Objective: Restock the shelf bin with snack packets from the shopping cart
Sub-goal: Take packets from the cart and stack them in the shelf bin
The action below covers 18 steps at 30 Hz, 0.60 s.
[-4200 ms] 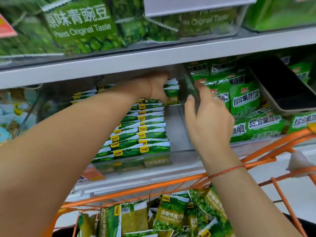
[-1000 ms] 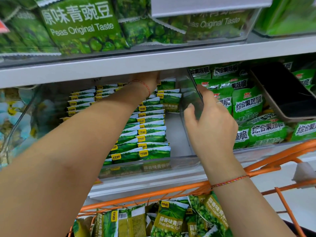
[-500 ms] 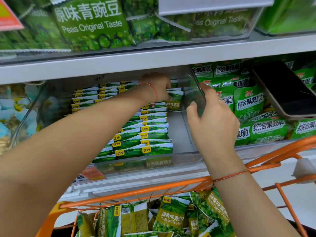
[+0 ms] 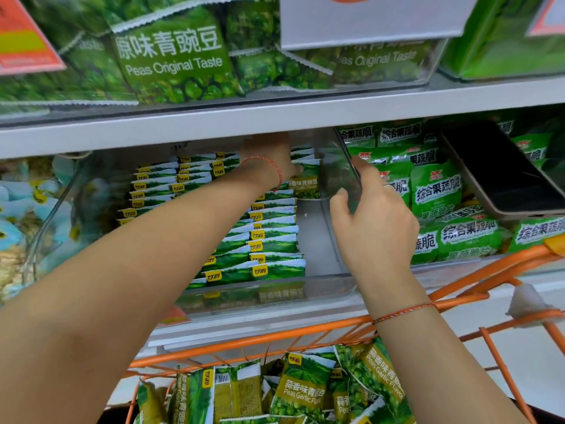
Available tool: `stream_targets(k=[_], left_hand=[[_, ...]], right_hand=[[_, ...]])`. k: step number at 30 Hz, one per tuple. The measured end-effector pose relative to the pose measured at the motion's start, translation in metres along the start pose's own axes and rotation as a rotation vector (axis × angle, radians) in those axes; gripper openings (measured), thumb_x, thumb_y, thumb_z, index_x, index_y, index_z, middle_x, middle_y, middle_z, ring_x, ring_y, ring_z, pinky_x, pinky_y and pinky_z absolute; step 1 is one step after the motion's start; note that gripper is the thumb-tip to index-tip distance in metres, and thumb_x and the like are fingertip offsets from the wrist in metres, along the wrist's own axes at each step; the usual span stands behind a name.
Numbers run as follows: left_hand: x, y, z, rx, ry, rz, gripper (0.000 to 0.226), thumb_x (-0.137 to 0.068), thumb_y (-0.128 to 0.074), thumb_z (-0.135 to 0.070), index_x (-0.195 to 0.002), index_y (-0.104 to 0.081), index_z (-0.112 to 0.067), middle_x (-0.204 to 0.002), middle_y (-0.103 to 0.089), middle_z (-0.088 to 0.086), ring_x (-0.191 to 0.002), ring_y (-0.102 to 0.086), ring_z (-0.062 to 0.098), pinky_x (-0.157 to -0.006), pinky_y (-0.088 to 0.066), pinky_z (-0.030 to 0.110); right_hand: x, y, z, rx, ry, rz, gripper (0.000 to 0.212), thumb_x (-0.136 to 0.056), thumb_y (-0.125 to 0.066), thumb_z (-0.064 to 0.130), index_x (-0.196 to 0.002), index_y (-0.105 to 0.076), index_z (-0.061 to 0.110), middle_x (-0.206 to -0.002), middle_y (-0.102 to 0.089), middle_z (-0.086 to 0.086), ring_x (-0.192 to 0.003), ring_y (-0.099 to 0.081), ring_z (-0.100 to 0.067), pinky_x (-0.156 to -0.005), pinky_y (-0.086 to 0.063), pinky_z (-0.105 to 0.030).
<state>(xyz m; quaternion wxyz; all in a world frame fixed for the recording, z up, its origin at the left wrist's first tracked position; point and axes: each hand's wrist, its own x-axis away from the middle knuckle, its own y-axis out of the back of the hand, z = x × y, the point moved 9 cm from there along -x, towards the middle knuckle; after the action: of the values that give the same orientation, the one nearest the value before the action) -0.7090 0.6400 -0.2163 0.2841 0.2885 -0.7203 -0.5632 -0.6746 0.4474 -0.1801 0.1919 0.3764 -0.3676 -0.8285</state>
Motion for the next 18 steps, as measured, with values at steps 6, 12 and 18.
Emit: stream_targets(k=[6,12,18], left_hand=[[0.053,0.043,0.011,0.033,-0.037,-0.235,0.026,-0.096,-0.040,-0.031,-0.091,-0.060,-0.015,-0.086,-0.064,0.008,-0.081,-0.060,0.029,-0.070,-0.050,0.030],[0.178,0.055,-0.003,0.123,-0.211,-0.249,0.021,-0.085,-0.053,-0.032,-0.090,-0.068,-0.018,-0.085,-0.070,-0.001,-0.078,-0.061,0.019,-0.073,-0.050,0.029],[0.284,0.000,-0.010,0.184,-0.258,0.060,0.013,-0.088,-0.059,-0.028,-0.095,-0.069,-0.021,-0.071,-0.055,-0.016,-0.077,-0.058,0.013,-0.070,-0.046,0.026]], right_hand=[[0.000,-0.001,-0.002,0.009,-0.012,0.006,0.039,-0.094,-0.047,0.028,-0.130,-0.049,0.014,-0.104,-0.061,-0.011,-0.095,-0.057,-0.032,-0.060,-0.029,-0.031],[0.007,0.006,0.007,-0.009,0.050,0.102,0.048,-0.091,-0.053,0.030,-0.131,-0.048,0.004,-0.125,-0.049,-0.021,-0.115,-0.045,-0.037,-0.088,-0.038,-0.041],[0.054,0.062,0.037,-0.027,0.191,0.078,0.032,-0.093,-0.050,0.027,-0.120,-0.059,0.011,-0.119,-0.057,-0.016,-0.112,-0.051,-0.034,-0.085,-0.037,-0.037]])
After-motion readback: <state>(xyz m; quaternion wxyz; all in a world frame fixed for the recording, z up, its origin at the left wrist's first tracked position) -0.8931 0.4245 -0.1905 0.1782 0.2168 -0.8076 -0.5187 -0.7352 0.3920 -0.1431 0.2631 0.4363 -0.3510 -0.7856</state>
